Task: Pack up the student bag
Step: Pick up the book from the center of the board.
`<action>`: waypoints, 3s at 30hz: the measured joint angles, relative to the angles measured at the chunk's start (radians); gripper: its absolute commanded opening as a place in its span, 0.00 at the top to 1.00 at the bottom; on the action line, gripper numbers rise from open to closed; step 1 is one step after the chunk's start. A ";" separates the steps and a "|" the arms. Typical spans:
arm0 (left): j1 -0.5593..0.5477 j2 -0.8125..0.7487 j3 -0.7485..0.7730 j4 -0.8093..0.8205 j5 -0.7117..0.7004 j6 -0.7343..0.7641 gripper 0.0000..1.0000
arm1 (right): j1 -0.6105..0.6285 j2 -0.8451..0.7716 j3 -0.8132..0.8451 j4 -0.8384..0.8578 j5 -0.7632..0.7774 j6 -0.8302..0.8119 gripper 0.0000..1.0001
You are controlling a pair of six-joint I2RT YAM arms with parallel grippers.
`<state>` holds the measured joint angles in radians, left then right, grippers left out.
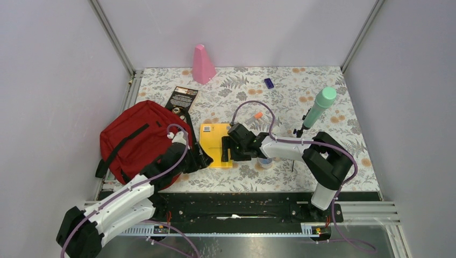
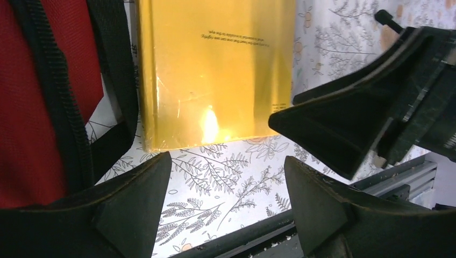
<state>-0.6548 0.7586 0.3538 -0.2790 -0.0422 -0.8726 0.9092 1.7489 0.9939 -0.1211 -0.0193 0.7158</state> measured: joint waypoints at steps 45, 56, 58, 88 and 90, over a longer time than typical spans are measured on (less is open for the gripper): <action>0.014 0.237 -0.101 0.296 -0.109 -0.119 0.52 | 0.007 -0.045 -0.127 0.174 -0.006 0.120 0.55; 0.022 0.250 -0.108 0.320 -0.169 -0.110 0.57 | 0.002 -0.048 -0.156 0.196 0.027 0.183 1.00; 0.022 0.242 -0.112 0.317 -0.176 -0.106 0.56 | 0.002 -0.049 -0.160 0.207 0.030 0.190 1.00; 0.098 0.162 -0.107 0.225 -0.017 -0.104 0.27 | 0.029 -0.250 -0.321 0.390 0.073 0.216 1.00; 0.098 0.163 -0.104 0.224 -0.018 -0.092 0.22 | 0.043 -0.250 -0.320 0.386 0.089 0.177 0.83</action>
<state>-0.5571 0.9211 0.2501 -0.0551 -0.0597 -0.9642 0.9520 1.4986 0.6743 0.2649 0.0700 0.8925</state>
